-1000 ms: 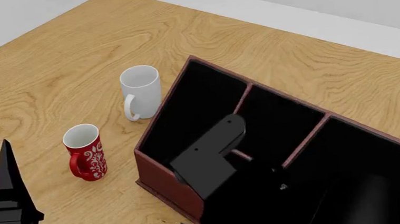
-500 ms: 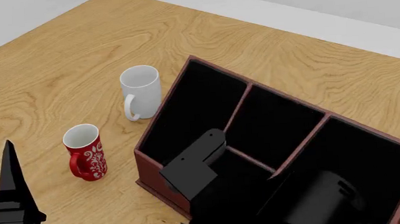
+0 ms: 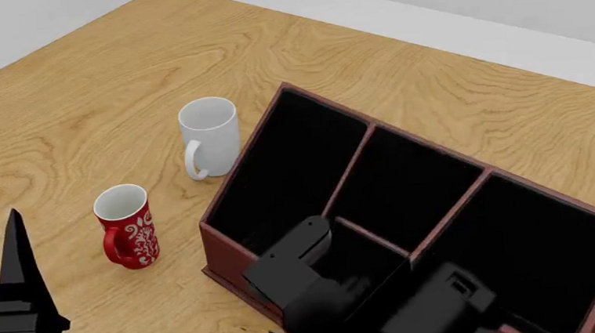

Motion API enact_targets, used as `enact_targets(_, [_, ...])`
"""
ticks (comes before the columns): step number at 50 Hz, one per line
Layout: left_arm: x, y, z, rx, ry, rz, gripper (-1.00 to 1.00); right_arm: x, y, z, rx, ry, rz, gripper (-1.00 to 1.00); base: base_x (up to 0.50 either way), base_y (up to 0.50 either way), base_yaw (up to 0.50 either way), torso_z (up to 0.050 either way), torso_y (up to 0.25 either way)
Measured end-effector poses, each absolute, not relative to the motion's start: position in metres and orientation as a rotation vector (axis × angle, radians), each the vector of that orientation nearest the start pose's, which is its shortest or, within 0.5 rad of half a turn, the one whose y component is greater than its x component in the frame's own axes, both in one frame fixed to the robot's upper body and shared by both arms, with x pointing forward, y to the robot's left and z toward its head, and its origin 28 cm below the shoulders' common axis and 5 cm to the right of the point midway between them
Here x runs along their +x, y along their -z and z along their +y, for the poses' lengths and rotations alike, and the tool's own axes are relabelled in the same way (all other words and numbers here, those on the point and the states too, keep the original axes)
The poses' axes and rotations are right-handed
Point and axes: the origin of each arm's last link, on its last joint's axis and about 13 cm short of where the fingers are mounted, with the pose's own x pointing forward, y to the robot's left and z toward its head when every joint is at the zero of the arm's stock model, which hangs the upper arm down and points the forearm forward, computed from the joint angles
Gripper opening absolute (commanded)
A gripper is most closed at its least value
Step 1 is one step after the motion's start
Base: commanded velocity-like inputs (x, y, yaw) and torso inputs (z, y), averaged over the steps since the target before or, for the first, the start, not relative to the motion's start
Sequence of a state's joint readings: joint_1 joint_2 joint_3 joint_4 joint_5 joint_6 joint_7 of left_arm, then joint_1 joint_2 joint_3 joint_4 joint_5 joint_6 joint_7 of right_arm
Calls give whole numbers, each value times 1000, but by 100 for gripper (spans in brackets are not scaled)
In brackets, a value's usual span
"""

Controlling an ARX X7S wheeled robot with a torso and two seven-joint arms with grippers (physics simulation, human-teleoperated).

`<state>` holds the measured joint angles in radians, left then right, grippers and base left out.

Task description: Pick up the book and place it in the right compartment of the caddy.

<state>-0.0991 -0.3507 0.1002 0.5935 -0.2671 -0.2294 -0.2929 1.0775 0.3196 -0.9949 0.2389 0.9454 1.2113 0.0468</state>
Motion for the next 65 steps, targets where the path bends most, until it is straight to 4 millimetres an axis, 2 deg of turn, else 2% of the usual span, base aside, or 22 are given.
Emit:
enact_targets(26, [209, -143, 232, 35, -27, -417, 100, 319, -116, -63, -467, -665, 944, 100, 0, 0, 0, 0, 0])
enact_targets(27, [209, -143, 232, 36, -27, -417, 100, 319, -115, -63, -468, -666, 948, -100, 0, 0, 0, 0, 0])
enact_targets(40, [209, -142, 232, 36, -26, -418, 100, 319, -116, -62, -467, -670, 969, -100, 0, 2, 3, 0, 0])
enact_targets(48, [209, -143, 232, 37, -25, -418, 100, 312, -116, -60, -515, -678, 921, -100, 1, 2, 2, 0, 0])
enact_targets(65, [207, -144, 232, 33, -24, -424, 100, 289, -147, -53, -562, -665, 727, -100, 0, 0, 0, 0, 0])
